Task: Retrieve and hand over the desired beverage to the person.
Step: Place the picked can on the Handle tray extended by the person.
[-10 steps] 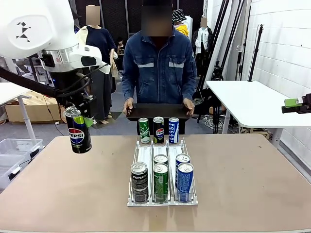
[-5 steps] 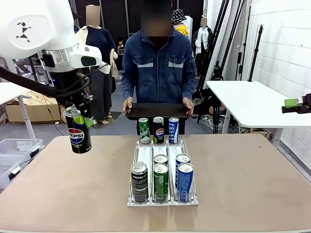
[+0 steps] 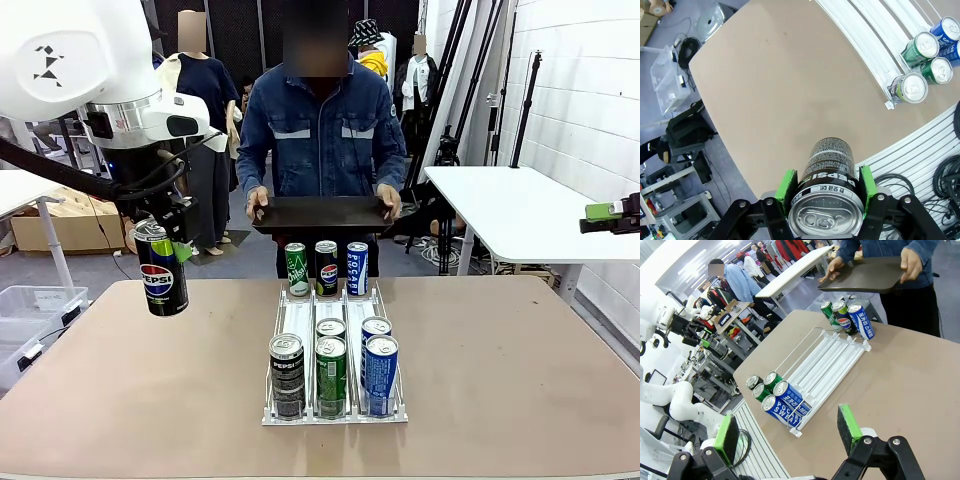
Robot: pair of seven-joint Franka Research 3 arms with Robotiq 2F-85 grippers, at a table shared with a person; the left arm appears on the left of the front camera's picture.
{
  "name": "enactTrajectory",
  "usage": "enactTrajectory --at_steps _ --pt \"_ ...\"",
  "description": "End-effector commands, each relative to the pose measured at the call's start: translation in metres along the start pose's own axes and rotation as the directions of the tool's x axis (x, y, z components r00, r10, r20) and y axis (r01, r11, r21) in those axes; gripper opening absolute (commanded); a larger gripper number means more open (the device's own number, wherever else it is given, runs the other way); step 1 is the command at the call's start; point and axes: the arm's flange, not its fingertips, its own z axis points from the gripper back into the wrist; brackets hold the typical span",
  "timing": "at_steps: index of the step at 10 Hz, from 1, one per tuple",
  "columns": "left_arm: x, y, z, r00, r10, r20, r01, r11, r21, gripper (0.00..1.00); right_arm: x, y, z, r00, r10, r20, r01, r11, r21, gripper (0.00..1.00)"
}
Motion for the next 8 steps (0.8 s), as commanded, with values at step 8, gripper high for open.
enactTrajectory --at_steps 8 --pt "0.0024 0.0018 0.0071 1.000 0.004 0.000 -0.004 1.000 -0.003 0.19 0.0004 0.0005 -0.0002 1.000 0.003 0.005 -0.003 1.000 0.008 1.00"
